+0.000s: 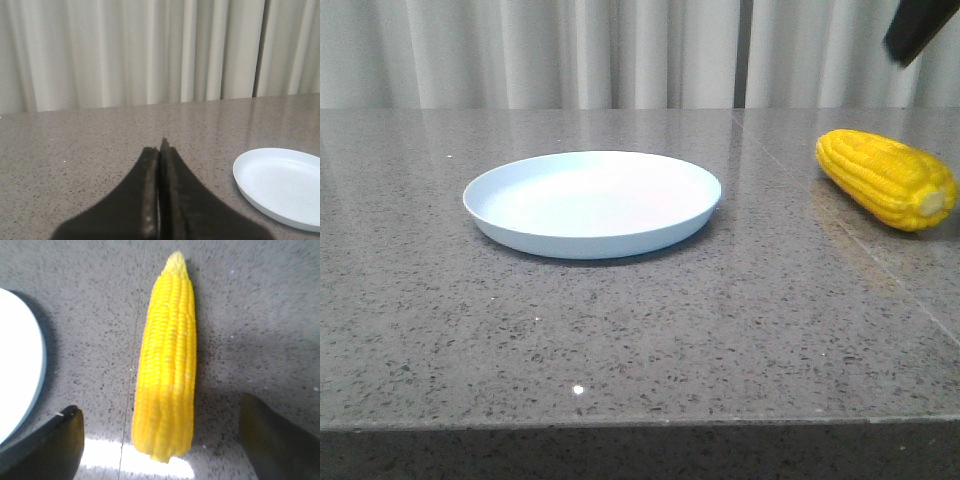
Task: Place corn on plate with both arms
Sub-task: 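Lower the right gripper over the yellow corn cob and grasp it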
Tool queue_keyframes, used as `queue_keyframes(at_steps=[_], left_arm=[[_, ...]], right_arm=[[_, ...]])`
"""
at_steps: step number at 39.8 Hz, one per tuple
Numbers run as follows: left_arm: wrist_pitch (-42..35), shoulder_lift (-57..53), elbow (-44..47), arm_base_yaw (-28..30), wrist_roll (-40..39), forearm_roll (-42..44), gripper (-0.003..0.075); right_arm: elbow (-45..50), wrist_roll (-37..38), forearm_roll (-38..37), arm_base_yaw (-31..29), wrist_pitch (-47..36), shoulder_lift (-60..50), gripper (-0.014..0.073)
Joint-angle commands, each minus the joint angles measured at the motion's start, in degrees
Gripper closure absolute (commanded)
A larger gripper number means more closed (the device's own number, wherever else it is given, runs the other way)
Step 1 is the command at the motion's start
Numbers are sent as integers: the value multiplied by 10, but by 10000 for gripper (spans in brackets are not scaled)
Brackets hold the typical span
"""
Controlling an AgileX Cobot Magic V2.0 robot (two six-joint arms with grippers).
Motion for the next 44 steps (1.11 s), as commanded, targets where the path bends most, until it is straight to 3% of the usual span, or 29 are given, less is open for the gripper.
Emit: queue_keyframes(at_steps=[1,17,22,25,32,35,44], left_arm=[[-49,6,-15,2,0,0,741],[-49,6,-15,2,0,0,741],[-49,6,-15,2,0,0,741],[-49,6,-15,2,0,0,741],[-49,6,-15,2,0,0,741],[-49,6,-15,2,0,0,741],[-49,6,-15,2,0,0,741]], right_arm=[[-38,-4,7,1,-16,40,-50],[-65,-4,7,1,-16,138,-40],[-65,-4,8,1,-16,139,92],[-65,-4,13,1,-16,139,243],[-67,-4,29,1,-20,139,482],[-72,-4,30,1,-14,136,526],[-130,22,27,14,65,125,526]])
